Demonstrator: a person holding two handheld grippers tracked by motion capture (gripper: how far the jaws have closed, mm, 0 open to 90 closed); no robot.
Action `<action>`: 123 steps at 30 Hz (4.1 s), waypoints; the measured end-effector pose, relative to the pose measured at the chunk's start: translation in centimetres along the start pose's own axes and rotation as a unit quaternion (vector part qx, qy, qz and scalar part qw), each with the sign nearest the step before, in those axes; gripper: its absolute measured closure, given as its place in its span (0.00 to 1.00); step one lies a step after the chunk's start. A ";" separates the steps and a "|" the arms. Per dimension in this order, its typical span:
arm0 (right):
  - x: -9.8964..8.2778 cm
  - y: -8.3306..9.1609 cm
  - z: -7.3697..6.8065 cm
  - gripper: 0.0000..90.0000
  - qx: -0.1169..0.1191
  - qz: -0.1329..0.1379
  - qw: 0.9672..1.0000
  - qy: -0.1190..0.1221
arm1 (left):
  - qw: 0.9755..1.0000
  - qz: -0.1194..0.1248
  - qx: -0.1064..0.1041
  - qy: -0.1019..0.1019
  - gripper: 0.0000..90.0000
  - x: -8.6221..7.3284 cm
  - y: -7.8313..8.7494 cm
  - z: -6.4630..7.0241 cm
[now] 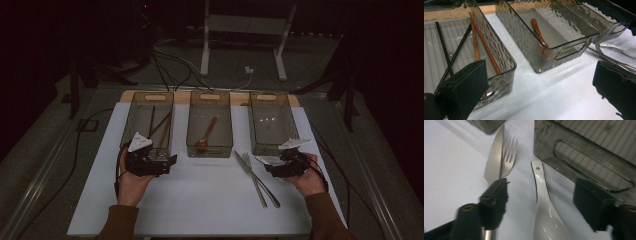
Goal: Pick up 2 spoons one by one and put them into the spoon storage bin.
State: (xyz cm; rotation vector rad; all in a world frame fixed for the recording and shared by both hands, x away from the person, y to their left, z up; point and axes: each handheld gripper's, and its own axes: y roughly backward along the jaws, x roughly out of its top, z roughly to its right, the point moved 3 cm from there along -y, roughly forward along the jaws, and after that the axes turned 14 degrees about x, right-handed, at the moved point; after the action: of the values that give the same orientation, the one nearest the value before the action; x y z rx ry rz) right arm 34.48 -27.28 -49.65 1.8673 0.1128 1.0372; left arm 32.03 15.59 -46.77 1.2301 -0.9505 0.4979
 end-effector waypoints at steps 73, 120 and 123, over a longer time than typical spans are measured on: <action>2.2 0.0 -1.1 0.83 0.009 0.061 0.997 0.047 | 1.000 -0.013 0.008 0.010 0.01 -1.4 -0.1 -0.5; 14.0 -1.4 -4.7 0.95 0.021 0.166 0.985 0.040 | 1.000 -0.016 0.013 0.009 0.01 -2.8 0.4 -0.8; 14.3 -2.0 -4.8 0.95 0.024 0.162 0.986 0.041 | 1.000 -0.018 0.010 0.009 0.01 -2.9 0.4 -0.8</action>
State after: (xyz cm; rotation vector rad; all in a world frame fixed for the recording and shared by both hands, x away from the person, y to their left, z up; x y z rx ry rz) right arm 40.85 -16.00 -41.67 1.9265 -0.1246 1.3438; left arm 30.45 16.90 -48.97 1.2565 -0.9089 0.4910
